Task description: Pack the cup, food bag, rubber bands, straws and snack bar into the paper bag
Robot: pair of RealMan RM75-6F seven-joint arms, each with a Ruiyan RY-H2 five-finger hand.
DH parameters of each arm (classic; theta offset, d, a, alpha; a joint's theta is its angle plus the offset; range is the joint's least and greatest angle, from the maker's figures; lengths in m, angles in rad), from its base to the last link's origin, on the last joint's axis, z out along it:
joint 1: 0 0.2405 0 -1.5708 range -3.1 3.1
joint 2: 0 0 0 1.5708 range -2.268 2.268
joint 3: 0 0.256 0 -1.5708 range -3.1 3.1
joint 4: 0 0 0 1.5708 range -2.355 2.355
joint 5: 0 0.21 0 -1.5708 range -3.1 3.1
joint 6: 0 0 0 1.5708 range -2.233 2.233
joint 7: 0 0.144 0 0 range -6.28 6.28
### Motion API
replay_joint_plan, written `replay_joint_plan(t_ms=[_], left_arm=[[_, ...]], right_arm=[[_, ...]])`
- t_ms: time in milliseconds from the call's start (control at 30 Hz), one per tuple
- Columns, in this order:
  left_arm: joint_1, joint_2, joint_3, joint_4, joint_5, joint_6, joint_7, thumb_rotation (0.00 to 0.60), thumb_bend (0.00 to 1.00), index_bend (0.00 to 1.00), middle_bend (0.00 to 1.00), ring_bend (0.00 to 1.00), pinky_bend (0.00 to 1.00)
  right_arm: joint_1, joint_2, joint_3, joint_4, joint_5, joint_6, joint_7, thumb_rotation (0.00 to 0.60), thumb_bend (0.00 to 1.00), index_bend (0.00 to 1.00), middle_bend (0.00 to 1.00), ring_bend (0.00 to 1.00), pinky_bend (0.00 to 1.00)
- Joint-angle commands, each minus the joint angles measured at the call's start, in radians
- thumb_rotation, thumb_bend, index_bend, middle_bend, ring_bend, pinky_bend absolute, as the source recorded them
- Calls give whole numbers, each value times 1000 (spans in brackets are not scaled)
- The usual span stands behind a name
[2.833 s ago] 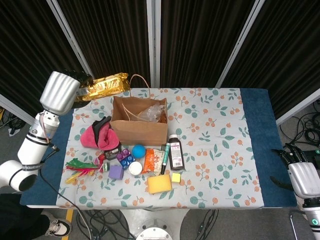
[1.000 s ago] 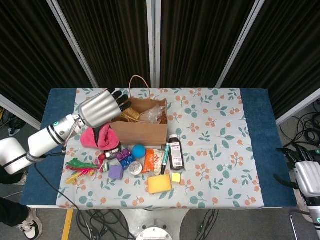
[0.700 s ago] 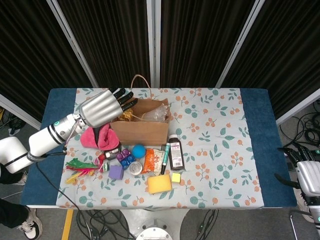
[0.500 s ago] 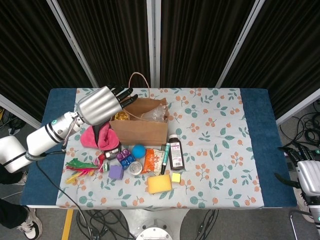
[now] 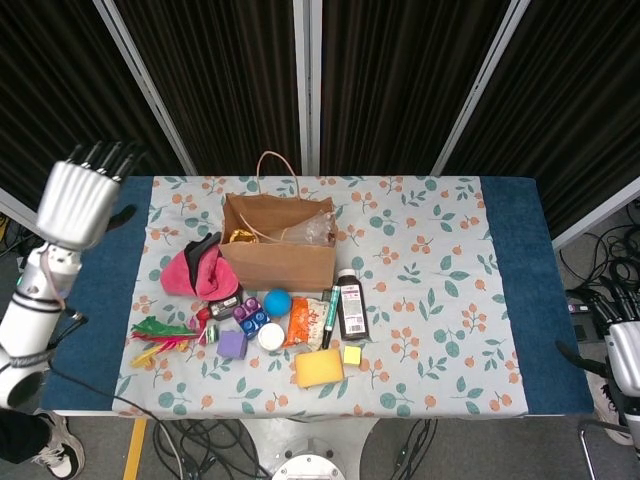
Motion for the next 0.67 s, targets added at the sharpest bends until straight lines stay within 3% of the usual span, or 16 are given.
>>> replay_joint_plan(t_ms=[33, 200, 300, 500, 667], left_arm=[[190, -13, 115, -95, -16, 124, -46, 600, 97, 284, 319, 246, 324], [347, -72, 256, -105, 56, 205, -80, 600, 95, 277, 309, 232, 311], [414, -108, 306, -77, 77, 231, -109, 600, 96, 276, 309, 232, 311], [501, -137, 372, -6, 139, 264, -149, 600, 96, 261, 302, 232, 312], [550, -159, 394, 65, 178, 286, -181, 600, 96, 261, 302, 232, 312]], right_arm=[[-22, -24, 6, 17, -21, 50, -107, 600, 56, 226, 207, 17, 4], [-51, -52, -16, 25, -47, 87, -264, 600, 57, 156, 162, 0, 0], [-73, -82, -33, 58, -39, 86, -256, 600, 57, 152, 158, 0, 0], [-110, -129, -63, 146, -5, 56, -180, 600, 56, 152, 158, 0, 0], [-126, -158, -70, 196, -5, 62, -152, 600, 57, 152, 157, 0, 0]])
